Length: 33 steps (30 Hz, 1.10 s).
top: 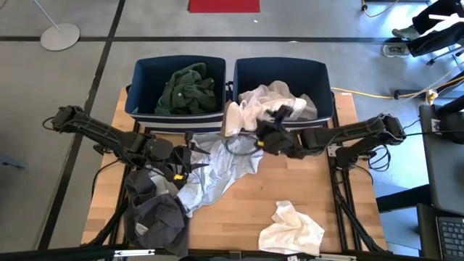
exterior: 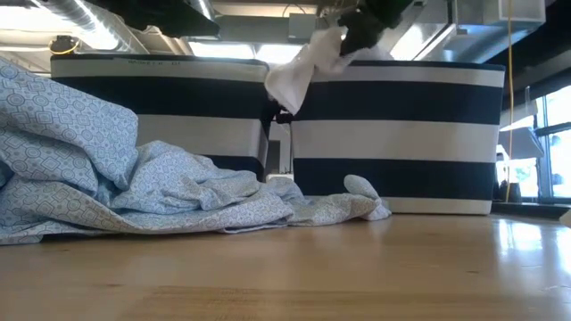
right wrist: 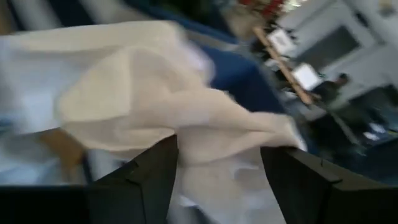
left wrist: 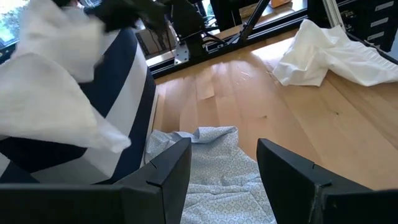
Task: Sort clothes
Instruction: Put the white dress into the right laundry bin
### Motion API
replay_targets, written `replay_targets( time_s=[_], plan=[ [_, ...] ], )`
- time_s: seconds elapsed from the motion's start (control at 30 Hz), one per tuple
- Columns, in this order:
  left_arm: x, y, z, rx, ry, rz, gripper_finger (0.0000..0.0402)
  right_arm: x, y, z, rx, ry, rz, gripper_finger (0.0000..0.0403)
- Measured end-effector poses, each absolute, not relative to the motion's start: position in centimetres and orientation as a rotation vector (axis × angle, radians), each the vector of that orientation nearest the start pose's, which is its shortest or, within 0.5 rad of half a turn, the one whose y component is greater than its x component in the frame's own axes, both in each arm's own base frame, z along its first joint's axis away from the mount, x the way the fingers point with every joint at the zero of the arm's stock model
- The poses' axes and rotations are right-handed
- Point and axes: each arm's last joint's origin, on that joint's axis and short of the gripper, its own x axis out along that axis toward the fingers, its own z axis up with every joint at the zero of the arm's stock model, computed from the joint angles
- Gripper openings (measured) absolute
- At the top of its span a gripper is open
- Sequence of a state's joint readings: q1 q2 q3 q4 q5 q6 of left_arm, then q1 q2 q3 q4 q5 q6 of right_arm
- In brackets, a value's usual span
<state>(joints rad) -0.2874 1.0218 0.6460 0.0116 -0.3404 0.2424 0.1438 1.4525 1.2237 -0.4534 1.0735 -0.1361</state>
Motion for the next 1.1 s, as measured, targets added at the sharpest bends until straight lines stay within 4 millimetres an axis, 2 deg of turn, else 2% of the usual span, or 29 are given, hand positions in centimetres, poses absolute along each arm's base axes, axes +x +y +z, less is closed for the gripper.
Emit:
replay_targets(
  time_s=[0.13,0.23,0.43,0.53,0.6,0.7,0.87,0.97,1.1],
  plan=[
    [21.5,-5.3,26.1,0.352,0.352,0.011,0.0172,30.6,-0.3,33.5,-0.527,0.645,-0.952,0.0234],
    [21.5,-5.3,26.1,0.352,0.352,0.010,0.0172,30.5,-2.3,34.1,-0.523,0.669,-1.009,0.0234],
    [21.5,-5.3,26.0,0.350,0.355,0.011,0.0172,29.3,-6.8,33.4,-0.435,0.790,-1.067,0.0234],
    [21.4,-5.3,26.0,0.353,0.363,0.009,0.0172,28.3,-7.3,33.1,-0.391,0.868,-1.071,0.0234],
    [21.4,-5.3,25.9,0.354,0.368,0.009,0.0172,27.9,-7.0,33.9,-0.370,0.891,-1.066,0.0234],
    [21.4,-5.3,25.9,0.354,0.371,0.009,0.0172,27.6,-5.8,36.5,-0.315,0.832,-1.036,0.0234],
    [21.4,-5.3,25.9,0.346,0.371,0.010,0.0172,28.6,-2.3,39.5,-0.204,0.695,-0.756,0.0234],
    [21.4,-5.3,25.9,0.337,0.371,0.012,0.0172,29.3,0.0,39.7,-0.218,0.662,-0.558,0.0234],
    [21.4,-5.3,25.9,0.333,0.372,0.013,0.0172,30.6,2.4,37.8,-0.284,0.654,-0.429,0.0234]
  ],
)
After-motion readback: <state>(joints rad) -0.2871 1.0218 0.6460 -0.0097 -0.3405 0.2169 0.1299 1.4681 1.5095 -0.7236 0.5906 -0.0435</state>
